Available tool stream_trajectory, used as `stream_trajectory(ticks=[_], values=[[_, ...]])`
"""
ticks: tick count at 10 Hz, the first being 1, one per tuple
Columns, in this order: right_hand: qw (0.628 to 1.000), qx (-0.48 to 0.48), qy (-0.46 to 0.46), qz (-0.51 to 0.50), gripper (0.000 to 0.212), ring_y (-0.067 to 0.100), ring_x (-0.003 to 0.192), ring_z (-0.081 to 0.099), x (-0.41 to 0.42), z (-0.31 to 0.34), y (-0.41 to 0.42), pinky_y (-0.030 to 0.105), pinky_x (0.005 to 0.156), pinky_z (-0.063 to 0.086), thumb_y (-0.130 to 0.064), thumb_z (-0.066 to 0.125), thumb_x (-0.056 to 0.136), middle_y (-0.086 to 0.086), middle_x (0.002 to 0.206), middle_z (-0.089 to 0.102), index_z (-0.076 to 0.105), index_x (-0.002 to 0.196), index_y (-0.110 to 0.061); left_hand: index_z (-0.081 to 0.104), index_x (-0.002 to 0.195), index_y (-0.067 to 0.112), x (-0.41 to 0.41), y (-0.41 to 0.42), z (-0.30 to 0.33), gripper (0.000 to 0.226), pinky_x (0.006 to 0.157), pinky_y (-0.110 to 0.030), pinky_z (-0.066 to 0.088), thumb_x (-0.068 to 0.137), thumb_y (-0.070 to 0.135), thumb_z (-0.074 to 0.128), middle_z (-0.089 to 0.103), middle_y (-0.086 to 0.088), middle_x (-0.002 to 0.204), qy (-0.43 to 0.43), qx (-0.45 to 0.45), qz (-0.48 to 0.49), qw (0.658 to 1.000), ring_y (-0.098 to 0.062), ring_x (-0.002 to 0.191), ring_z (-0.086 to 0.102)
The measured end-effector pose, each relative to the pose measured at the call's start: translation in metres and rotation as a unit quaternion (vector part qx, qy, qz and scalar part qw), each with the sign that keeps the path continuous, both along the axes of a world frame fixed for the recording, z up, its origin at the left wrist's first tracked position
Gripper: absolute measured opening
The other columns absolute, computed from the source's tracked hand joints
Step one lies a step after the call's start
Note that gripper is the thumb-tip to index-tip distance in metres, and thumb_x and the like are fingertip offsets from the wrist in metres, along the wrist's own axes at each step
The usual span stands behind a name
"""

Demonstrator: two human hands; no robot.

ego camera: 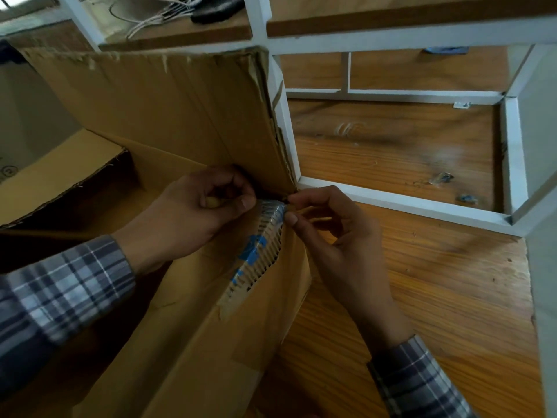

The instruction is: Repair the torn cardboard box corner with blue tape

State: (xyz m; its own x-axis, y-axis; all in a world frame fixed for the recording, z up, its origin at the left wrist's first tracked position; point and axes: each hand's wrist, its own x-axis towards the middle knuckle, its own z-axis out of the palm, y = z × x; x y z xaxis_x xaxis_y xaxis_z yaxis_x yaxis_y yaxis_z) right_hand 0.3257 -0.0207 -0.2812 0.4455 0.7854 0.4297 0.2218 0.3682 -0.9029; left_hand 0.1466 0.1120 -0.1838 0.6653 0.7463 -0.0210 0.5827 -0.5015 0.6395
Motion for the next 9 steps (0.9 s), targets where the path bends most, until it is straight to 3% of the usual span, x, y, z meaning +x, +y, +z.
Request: stream_trajectory(ticks=[1,2,3,5,6,7,8,9], values=[[1.0,-0.018,-0.005,0.004,0.02,0.012,0.107,0.072,0.001,0.005,-0.005,0.02,0.084,0.058,-0.012,0.074,0.099,-0.013,0.113,0.073,0.073,0.117,-0.022,0.076,0.106,0.04,-0.001,0.001,0.005,0.012,0.101,-0.031,0.048,0.099,0.047,0.07,0.075,0.017,0.112,0.042,0.028,-0.012,0.999,0.004,0.114,0.064],[0.999,-0.043,-0.026,-0.008,0.021,0.006,0.107,0.07,0.001,0.013,-0.009,0.016,0.083,0.057,-0.014,0.074,0.099,-0.016,0.113,0.073,0.073,0.116,-0.025,0.072,0.11,0.043,-0.003,-0.004,0.013,0.011,0.089,-0.003,0.038,0.1,0.039,0.071,0.068,0.031,0.111,0.092,0.055,-0.035,0.994,0.023,0.106,0.057],[0.997,-0.064,-0.051,-0.014,0.026,0.004,0.105,0.071,0.001,0.021,-0.014,0.015,0.083,0.058,-0.008,0.073,0.099,-0.015,0.113,0.073,0.072,0.117,-0.026,0.066,0.123,0.048,-0.008,-0.011,0.021,0.023,0.087,-0.001,0.037,0.102,0.039,0.068,0.062,0.032,0.119,0.142,0.077,-0.044,0.986,0.019,0.104,0.057],[0.982,-0.12,-0.142,-0.029,0.037,-0.007,0.106,0.068,-0.003,0.049,-0.03,0.007,0.083,0.053,-0.005,0.067,0.1,-0.019,0.114,0.072,0.068,0.122,-0.035,0.058,0.145,0.042,-0.015,-0.034,0.044,0.039,0.107,-0.031,0.048,0.107,0.044,0.058,0.064,0.009,0.148,0.215,0.076,-0.053,0.972,-0.013,0.125,0.062],[0.973,-0.158,-0.166,-0.013,0.043,-0.016,0.105,0.066,-0.013,0.068,-0.045,0.005,0.081,0.055,-0.007,0.066,0.102,-0.02,0.114,0.071,0.063,0.133,-0.037,0.05,0.156,0.034,-0.015,-0.057,0.058,0.048,0.118,-0.038,0.043,0.109,0.045,0.053,0.056,0.004,0.158,0.25,0.054,-0.081,0.963,-0.019,0.141,0.055],[0.961,-0.216,-0.173,0.002,0.049,-0.008,0.103,0.071,-0.029,0.082,-0.057,0.013,0.085,0.06,-0.01,0.067,0.101,-0.021,0.108,0.071,0.057,0.138,-0.041,0.045,0.157,0.03,-0.019,-0.085,0.077,0.051,0.118,-0.035,0.041,0.108,0.044,0.054,0.052,0.001,0.159,0.269,0.023,-0.093,0.958,-0.02,0.142,0.052],[0.953,-0.248,-0.175,0.007,0.045,0.001,0.105,0.07,-0.045,0.111,-0.075,0.022,0.095,0.061,-0.01,0.064,0.101,-0.021,0.112,0.071,0.059,0.127,-0.046,0.036,0.163,0.029,-0.029,-0.107,0.1,0.058,0.117,-0.031,0.035,0.11,0.043,0.053,0.043,0.003,0.16,0.265,0.0,-0.104,0.959,-0.02,0.146,0.045],[0.956,-0.228,-0.184,-0.014,0.048,-0.005,0.102,0.066,-0.058,0.14,-0.095,0.018,0.098,0.057,-0.008,0.062,0.1,-0.026,0.114,0.068,0.061,0.126,-0.049,0.034,0.163,0.031,-0.045,-0.118,0.116,0.063,0.121,-0.033,0.036,0.107,0.049,0.056,0.042,0.006,0.162,0.23,0.011,-0.089,0.969,-0.018,0.147,0.044]])
